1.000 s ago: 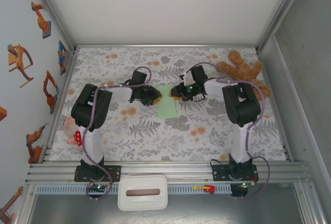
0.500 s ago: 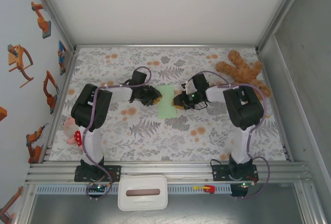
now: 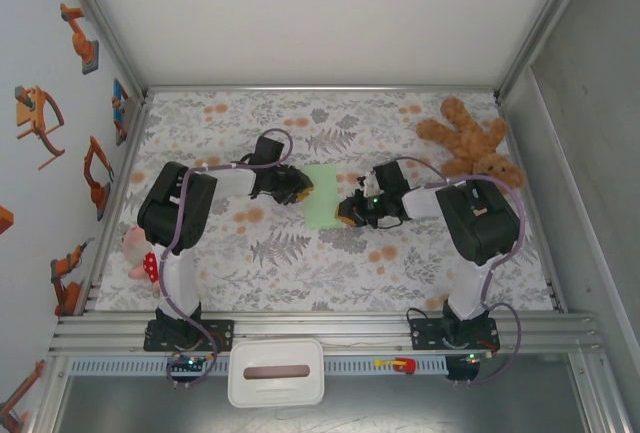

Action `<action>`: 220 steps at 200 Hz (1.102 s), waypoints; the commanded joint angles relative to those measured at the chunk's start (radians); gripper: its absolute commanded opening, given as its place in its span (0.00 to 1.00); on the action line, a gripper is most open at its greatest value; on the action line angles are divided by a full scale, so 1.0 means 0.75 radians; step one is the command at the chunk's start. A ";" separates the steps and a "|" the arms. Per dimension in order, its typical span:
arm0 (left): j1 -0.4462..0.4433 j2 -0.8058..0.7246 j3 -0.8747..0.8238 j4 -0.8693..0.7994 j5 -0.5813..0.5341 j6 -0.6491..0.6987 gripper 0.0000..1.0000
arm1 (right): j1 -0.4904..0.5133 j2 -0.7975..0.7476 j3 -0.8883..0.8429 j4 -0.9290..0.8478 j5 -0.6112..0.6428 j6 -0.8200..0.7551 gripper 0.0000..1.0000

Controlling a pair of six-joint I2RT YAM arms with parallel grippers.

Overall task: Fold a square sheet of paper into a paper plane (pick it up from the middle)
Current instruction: Fold the triangle a second time at the center of the table.

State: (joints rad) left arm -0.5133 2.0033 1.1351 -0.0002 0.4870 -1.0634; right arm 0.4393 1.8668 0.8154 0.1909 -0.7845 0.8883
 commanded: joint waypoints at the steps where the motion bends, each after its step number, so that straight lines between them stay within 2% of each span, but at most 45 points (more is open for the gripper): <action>1: 0.005 0.066 -0.042 -0.150 -0.052 0.002 0.24 | 0.008 -0.039 -0.025 0.090 0.060 0.093 0.14; 107: 0.005 0.063 -0.038 -0.148 -0.049 0.002 0.24 | 0.026 -0.088 -0.118 0.146 0.063 0.177 0.13; 167: 0.005 0.020 0.039 -0.173 -0.015 0.040 0.24 | 0.028 -0.129 -0.116 0.140 0.095 0.196 0.00; 220: 0.015 -0.015 0.142 -0.173 -0.008 0.167 0.24 | 0.028 -0.190 -0.116 0.065 0.109 0.172 0.00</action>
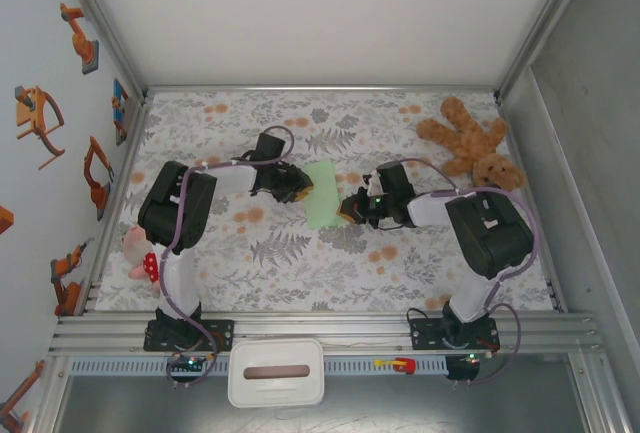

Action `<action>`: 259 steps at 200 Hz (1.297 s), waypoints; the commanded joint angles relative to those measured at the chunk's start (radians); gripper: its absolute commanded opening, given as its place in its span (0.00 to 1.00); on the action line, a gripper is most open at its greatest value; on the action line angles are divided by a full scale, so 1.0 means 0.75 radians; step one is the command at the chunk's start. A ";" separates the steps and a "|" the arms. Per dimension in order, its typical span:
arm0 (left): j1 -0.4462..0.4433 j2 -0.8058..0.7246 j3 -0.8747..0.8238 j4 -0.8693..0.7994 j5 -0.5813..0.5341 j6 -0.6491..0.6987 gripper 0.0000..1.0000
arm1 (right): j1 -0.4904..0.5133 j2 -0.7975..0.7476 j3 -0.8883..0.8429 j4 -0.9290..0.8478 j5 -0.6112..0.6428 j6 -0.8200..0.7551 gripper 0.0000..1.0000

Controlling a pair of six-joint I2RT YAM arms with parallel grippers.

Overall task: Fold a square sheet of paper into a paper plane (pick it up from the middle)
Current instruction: Fold the triangle a second time at the center of the table.

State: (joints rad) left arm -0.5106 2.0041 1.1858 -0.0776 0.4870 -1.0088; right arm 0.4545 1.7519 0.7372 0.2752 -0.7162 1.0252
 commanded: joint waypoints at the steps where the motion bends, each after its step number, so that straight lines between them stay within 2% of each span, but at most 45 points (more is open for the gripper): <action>1: 0.012 -0.015 0.076 -0.072 -0.010 0.095 0.24 | 0.008 -0.037 -0.012 -0.049 0.017 -0.011 0.00; 67: 0.013 0.080 0.124 -0.104 -0.019 0.116 0.24 | 0.010 -0.036 0.025 -0.093 0.003 -0.025 0.00; 132: 0.015 0.099 0.173 -0.098 0.006 0.177 0.24 | 0.010 -0.028 0.089 -0.292 0.061 -0.094 0.00; 180: 0.012 0.158 0.188 -0.134 0.004 0.173 0.24 | 0.012 -0.030 0.117 -0.313 0.061 -0.102 0.00; 259: 0.010 0.171 0.172 -0.175 -0.025 0.169 0.22 | 0.086 0.055 0.310 -0.350 0.123 -0.135 0.00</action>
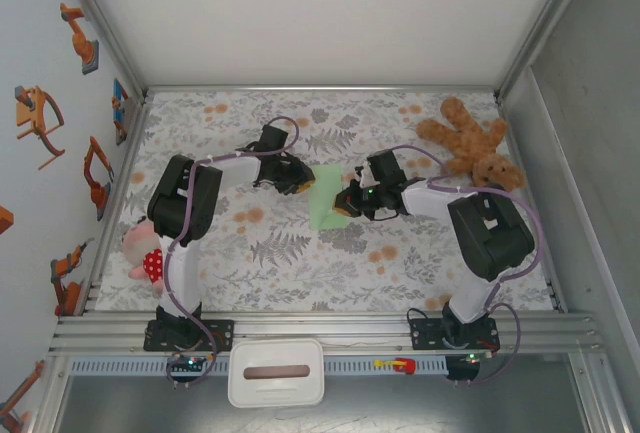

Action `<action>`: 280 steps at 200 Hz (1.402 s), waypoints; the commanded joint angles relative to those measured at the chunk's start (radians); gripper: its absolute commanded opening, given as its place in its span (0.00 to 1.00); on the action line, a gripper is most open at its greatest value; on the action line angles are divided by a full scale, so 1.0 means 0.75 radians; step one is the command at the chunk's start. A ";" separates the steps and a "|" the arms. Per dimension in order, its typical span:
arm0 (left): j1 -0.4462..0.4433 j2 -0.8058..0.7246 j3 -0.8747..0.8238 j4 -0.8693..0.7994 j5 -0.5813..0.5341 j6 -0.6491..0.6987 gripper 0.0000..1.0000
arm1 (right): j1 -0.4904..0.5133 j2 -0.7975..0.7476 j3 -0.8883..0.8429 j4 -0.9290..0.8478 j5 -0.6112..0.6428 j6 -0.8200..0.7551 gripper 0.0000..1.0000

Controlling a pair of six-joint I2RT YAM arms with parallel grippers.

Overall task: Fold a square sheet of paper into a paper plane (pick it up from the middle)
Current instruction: Fold the triangle a second time at the center of the table.

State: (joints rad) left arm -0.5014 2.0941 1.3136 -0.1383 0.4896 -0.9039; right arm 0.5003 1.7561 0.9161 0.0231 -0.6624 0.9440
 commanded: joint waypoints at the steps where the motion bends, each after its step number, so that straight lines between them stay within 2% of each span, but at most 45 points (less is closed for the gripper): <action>1: -0.002 0.052 0.001 -0.095 -0.029 0.029 0.22 | 0.026 0.051 0.072 -0.013 0.052 -0.026 0.00; 56: -0.002 0.050 -0.005 -0.107 -0.036 0.028 0.21 | 0.083 0.155 0.178 0.011 0.128 -0.001 0.00; 145: -0.001 0.055 -0.013 -0.116 -0.045 0.024 0.21 | 0.112 0.226 0.186 0.115 0.228 0.078 0.00; 280: -0.002 0.056 -0.016 -0.126 -0.047 0.022 0.20 | 0.116 0.292 0.217 0.141 0.192 0.079 0.00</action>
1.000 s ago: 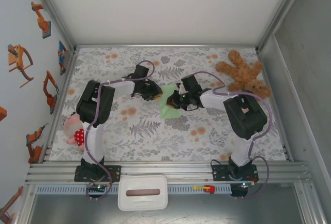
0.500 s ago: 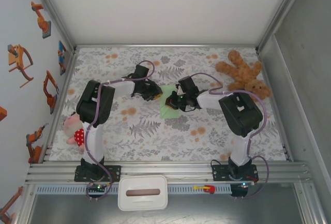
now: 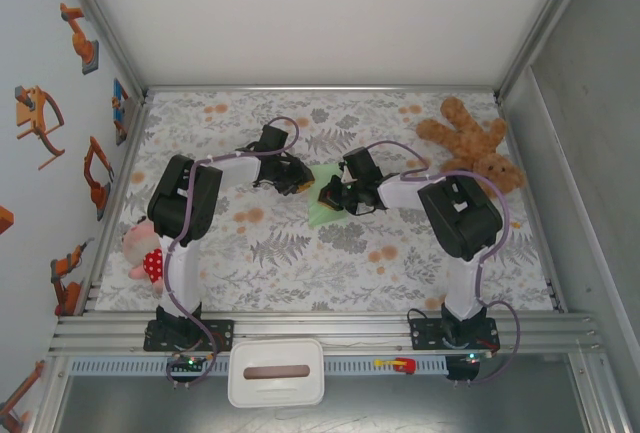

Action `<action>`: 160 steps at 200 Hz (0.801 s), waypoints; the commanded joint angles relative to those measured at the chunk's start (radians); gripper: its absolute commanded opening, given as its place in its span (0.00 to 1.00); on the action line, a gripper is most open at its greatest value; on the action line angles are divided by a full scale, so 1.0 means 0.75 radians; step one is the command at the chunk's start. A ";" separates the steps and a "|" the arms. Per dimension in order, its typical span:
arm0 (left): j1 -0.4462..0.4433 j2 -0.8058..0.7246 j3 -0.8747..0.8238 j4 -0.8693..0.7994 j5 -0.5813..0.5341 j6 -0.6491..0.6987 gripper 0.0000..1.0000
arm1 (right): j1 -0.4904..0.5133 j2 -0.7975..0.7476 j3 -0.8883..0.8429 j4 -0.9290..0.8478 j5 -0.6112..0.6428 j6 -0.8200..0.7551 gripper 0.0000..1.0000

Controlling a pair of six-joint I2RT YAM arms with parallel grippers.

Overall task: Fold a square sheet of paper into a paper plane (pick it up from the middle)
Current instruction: Fold the triangle a second time at the center of the table.

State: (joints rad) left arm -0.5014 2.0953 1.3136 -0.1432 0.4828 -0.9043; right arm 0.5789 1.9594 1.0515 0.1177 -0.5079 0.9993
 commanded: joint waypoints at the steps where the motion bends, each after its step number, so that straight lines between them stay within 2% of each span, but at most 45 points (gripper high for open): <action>1: -0.002 0.055 -0.017 -0.119 -0.038 0.022 0.20 | 0.012 0.022 0.036 0.014 -0.014 0.005 0.00; 74: -0.002 0.050 -0.021 -0.119 -0.038 0.022 0.21 | 0.020 -0.017 0.032 -0.070 0.000 -0.036 0.00; 160: -0.002 0.049 -0.025 -0.116 -0.038 0.022 0.20 | 0.023 -0.003 0.041 -0.057 -0.009 -0.037 0.00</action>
State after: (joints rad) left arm -0.5014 2.0953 1.3136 -0.1432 0.4828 -0.9043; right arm 0.5869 1.9652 1.0580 0.0853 -0.5110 0.9939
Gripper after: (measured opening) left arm 0.204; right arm 0.049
